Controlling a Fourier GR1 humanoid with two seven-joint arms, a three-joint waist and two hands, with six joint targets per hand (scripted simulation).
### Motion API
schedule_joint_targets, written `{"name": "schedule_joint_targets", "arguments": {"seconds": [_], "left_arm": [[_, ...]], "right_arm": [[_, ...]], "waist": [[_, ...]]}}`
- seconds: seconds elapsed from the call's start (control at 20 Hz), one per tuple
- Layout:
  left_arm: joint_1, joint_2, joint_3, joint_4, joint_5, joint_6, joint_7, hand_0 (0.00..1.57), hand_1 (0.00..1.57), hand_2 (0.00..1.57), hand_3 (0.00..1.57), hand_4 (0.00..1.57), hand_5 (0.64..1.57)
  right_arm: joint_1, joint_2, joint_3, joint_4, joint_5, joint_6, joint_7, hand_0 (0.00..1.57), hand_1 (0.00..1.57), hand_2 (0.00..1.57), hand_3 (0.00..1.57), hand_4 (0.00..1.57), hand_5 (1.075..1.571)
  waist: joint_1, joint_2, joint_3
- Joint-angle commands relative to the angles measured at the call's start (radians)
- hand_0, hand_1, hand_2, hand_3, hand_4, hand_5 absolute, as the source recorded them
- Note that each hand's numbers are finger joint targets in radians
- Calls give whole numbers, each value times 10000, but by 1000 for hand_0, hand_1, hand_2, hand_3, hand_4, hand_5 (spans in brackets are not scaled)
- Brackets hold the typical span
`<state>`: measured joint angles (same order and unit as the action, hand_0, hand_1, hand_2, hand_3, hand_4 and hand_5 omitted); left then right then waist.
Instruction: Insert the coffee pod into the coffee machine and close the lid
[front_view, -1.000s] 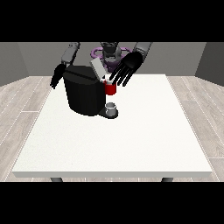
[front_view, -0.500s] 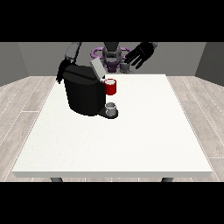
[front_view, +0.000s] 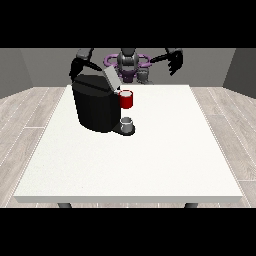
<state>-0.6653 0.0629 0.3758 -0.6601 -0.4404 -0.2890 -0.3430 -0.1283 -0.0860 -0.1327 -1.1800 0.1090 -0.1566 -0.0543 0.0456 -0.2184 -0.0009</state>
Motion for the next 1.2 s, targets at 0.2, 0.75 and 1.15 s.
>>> {"name": "schedule_joint_targets", "arguments": {"seconds": [0.2,0.75,1.15], "left_arm": [[1320,-390,-60,-394,501,-441,234,0,0,0,0,420,1571],[2755,-621,-1096,-2610,1659,-625,658,0,0,0,0,396,1571],[2426,-517,-1305,-4220,2460,-465,2083,0,0,0,0,356,1571]], "right_arm": [[-788,-154,438,-854,-195,811,33,0,0,0,0,0,1571],[-2163,-871,-179,-866,-666,1313,1220,0,0,0,0,0,1571],[-3462,-1029,-928,-19,-1879,1849,1966,0,0,0,0,92,1571]], "waist": [[912,-579,12],[1388,-71,12],[1570,784,13]]}}
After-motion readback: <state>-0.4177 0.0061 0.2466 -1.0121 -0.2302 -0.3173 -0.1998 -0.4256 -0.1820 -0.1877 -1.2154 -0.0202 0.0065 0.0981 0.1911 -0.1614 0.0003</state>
